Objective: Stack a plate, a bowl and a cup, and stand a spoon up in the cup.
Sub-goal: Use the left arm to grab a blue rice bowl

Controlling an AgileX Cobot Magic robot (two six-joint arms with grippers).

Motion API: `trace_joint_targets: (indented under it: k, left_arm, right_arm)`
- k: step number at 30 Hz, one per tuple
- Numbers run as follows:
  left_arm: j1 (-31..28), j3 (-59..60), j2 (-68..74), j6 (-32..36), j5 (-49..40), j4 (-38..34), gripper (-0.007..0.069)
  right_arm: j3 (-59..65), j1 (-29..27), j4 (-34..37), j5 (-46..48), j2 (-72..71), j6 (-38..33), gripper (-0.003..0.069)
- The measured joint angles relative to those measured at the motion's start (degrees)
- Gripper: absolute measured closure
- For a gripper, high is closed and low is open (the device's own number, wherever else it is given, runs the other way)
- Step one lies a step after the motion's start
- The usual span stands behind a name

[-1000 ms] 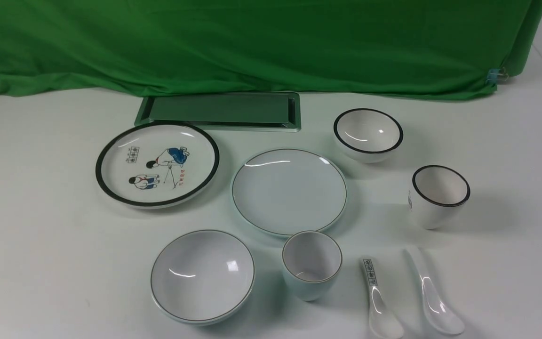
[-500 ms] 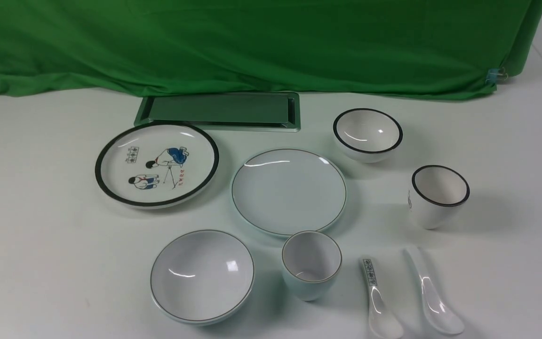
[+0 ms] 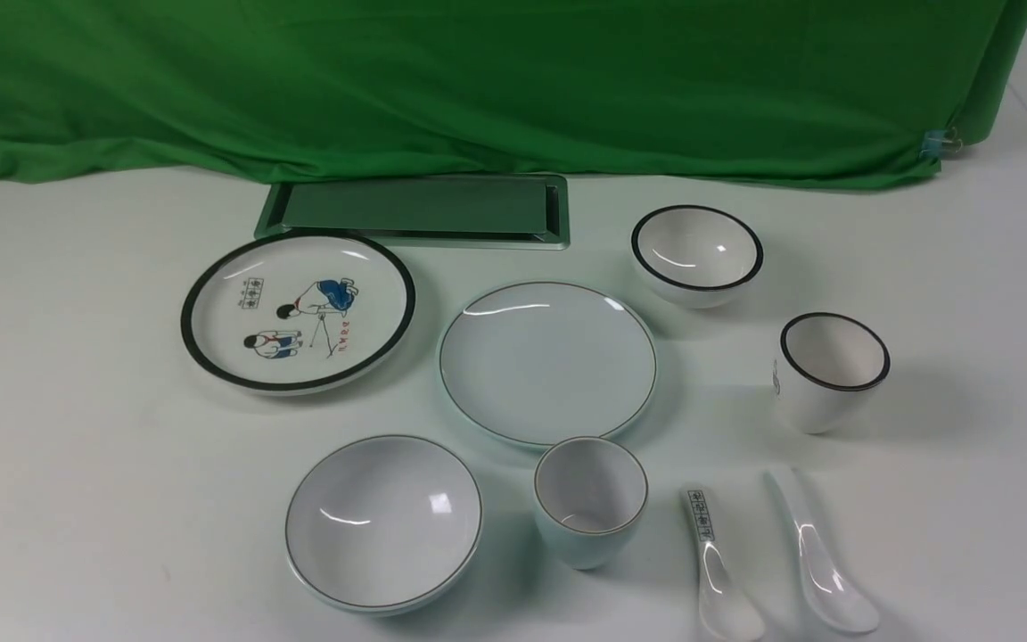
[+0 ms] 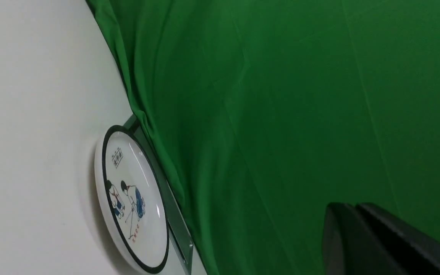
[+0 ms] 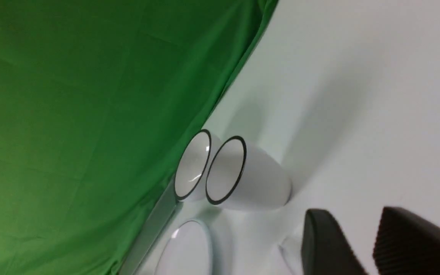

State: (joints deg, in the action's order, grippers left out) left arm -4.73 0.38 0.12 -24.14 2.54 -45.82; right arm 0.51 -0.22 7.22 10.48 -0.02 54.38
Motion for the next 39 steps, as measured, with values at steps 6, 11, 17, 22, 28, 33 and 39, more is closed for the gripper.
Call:
trace_joint_targets:
  k: [6,11,17,22,28,33,39]
  left_arm:
    - [0.0,-8.9,-0.1,4.0,-6.0,16.1,0.0653]
    - [0.0,-23.1,8.6,7.4,-21.5,31.4,0.0653]
    - [0.0,-38.8,30.1,28.6,-42.1,34.9,0.0653]
    - [4.2,-49.5,45.1,36.3,-53.4,35.5,0.0653]
    - [17.1,-52.7,56.8,36.7,-57.8,36.9,0.0652]
    - [23.5,-52.7,67.8,34.2,-55.8,37.7,0.0608]
    - [24.1,-52.8,79.9,31.2,-49.5,38.0,0.0443]
  right_arm:
    - [-0.1,0.0,-0.1,-6.5,0.1,-14.8,0.0452]
    - [-4.6,0.0,-0.2,-7.2,6.0,-28.0,0.0614]
    - [-17.8,0.0,-0.2,-1.7,21.7,-49.5,0.0648]
    - [-33.5,1.5,0.4,15.1,36.5,-61.5,0.0649]
    - [-43.6,10.7,1.0,30.1,49.2,-67.7,0.0649]
    - [-47.6,20.6,1.3,38.3,57.4,-70.9,0.0649]
    - [-48.0,24.5,1.4,39.6,62.1,-72.6,0.0649]
